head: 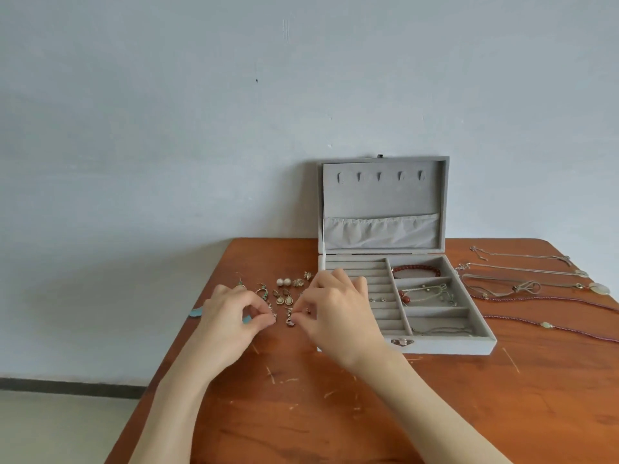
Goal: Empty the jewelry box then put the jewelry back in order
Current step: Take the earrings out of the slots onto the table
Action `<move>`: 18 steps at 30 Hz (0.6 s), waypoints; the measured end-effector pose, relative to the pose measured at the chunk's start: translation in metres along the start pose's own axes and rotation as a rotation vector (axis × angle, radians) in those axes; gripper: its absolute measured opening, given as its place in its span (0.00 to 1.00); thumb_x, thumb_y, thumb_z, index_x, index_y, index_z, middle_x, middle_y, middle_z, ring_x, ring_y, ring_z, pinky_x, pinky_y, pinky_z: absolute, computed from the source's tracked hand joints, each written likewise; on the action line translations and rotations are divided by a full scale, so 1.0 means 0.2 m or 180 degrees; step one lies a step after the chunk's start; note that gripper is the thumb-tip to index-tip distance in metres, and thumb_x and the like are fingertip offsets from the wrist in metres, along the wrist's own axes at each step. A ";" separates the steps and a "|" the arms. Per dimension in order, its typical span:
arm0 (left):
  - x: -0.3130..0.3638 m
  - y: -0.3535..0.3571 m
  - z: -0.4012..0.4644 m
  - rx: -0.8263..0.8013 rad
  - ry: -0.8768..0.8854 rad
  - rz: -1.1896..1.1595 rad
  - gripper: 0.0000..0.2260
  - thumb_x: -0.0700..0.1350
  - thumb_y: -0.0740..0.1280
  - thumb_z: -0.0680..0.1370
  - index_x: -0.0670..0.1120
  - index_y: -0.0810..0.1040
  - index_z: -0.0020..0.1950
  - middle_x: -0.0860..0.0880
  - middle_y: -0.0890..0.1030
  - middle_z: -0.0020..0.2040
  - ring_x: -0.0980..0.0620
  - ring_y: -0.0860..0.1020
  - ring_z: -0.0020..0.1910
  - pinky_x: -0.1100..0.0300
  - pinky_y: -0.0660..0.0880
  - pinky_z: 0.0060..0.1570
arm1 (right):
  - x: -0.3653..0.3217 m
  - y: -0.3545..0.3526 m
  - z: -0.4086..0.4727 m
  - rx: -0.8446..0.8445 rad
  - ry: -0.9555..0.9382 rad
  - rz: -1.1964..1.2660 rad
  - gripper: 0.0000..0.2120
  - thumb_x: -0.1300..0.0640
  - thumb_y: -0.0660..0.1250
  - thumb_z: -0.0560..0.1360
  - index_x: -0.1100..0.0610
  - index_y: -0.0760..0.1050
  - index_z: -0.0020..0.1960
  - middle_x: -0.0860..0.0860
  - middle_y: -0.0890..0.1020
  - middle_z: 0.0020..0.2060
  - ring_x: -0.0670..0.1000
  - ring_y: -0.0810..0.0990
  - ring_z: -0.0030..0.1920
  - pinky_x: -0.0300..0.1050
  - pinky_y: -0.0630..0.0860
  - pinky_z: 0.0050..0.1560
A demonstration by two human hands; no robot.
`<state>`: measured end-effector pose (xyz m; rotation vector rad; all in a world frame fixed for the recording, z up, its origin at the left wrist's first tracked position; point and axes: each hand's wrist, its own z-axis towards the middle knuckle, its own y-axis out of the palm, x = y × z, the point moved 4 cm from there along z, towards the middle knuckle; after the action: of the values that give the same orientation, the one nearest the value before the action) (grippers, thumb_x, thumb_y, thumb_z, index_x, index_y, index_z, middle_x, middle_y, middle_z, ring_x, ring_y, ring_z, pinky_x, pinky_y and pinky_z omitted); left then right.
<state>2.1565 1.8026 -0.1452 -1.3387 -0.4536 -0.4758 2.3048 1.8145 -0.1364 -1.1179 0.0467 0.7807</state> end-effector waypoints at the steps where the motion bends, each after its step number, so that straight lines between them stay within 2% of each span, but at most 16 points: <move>1: -0.01 0.01 -0.01 -0.0112 -0.0072 0.0020 0.08 0.49 0.71 0.72 0.59 0.74 0.35 0.51 0.75 0.44 0.54 0.68 0.48 0.60 0.64 0.48 | -0.02 0.02 0.01 -0.0080 -0.0012 -0.0056 0.06 0.52 0.67 0.72 0.51 0.82 0.44 0.49 0.77 0.46 0.53 0.71 0.54 0.46 0.54 0.49; 3: -0.03 0.02 0.00 -0.0257 -0.0131 0.0042 0.08 0.50 0.70 0.72 0.59 0.74 0.35 0.51 0.75 0.46 0.54 0.69 0.49 0.60 0.63 0.49 | -0.04 0.04 0.01 -0.0262 -0.0046 -0.0192 0.09 0.51 0.64 0.73 0.49 0.82 0.48 0.48 0.75 0.49 0.52 0.68 0.56 0.45 0.51 0.49; 5: -0.04 0.02 0.00 -0.0329 -0.0148 0.0054 0.09 0.49 0.70 0.72 0.60 0.74 0.34 0.53 0.74 0.44 0.54 0.68 0.51 0.60 0.63 0.49 | -0.05 0.07 0.01 -0.0359 -0.0059 -0.0278 0.09 0.50 0.64 0.73 0.48 0.82 0.48 0.47 0.73 0.45 0.51 0.67 0.55 0.45 0.50 0.49; 7: -0.06 0.01 -0.01 -0.0398 -0.0203 0.0104 0.09 0.49 0.71 0.72 0.60 0.75 0.35 0.53 0.72 0.45 0.53 0.69 0.51 0.61 0.63 0.49 | -0.08 0.09 0.01 -0.0389 -0.0069 -0.0361 0.06 0.51 0.67 0.69 0.46 0.83 0.41 0.46 0.72 0.38 0.53 0.72 0.49 0.48 0.53 0.48; 9: -0.07 0.01 -0.02 -0.0430 -0.0274 0.0177 0.08 0.49 0.71 0.72 0.60 0.75 0.36 0.53 0.70 0.46 0.53 0.70 0.51 0.61 0.63 0.49 | -0.08 0.12 0.00 -0.0432 -0.0076 -0.0456 0.03 0.50 0.69 0.59 0.45 0.82 0.30 0.46 0.74 0.30 0.53 0.75 0.38 0.50 0.62 0.40; 11: -0.08 0.00 -0.02 -0.0425 -0.0311 0.0212 0.07 0.49 0.71 0.72 0.60 0.76 0.37 0.54 0.68 0.45 0.52 0.70 0.51 0.60 0.64 0.50 | -0.09 0.15 0.00 -0.0389 -0.0198 -0.0546 0.01 0.50 0.70 0.56 0.43 0.80 0.26 0.45 0.74 0.27 0.52 0.75 0.33 0.49 0.66 0.35; 16: -0.07 0.01 -0.03 -0.0507 -0.0284 0.0258 0.06 0.50 0.70 0.73 0.60 0.75 0.38 0.54 0.69 0.45 0.51 0.69 0.52 0.58 0.66 0.54 | -0.08 0.15 0.00 -0.0415 -0.0192 -0.0473 0.03 0.50 0.68 0.59 0.43 0.81 0.29 0.45 0.73 0.27 0.51 0.74 0.34 0.48 0.62 0.38; 18: -0.07 0.02 -0.03 -0.0527 -0.0268 0.0255 0.06 0.51 0.70 0.73 0.61 0.75 0.38 0.53 0.71 0.47 0.51 0.70 0.52 0.57 0.67 0.56 | -0.07 0.16 0.00 -0.0516 -0.0171 -0.0444 0.06 0.51 0.66 0.64 0.45 0.83 0.34 0.47 0.75 0.32 0.53 0.74 0.39 0.49 0.58 0.43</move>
<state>2.1469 1.7974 -0.1568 -1.5351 -0.4352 -0.3982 2.2760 1.8130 -0.1561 -1.2391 -0.1406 0.6982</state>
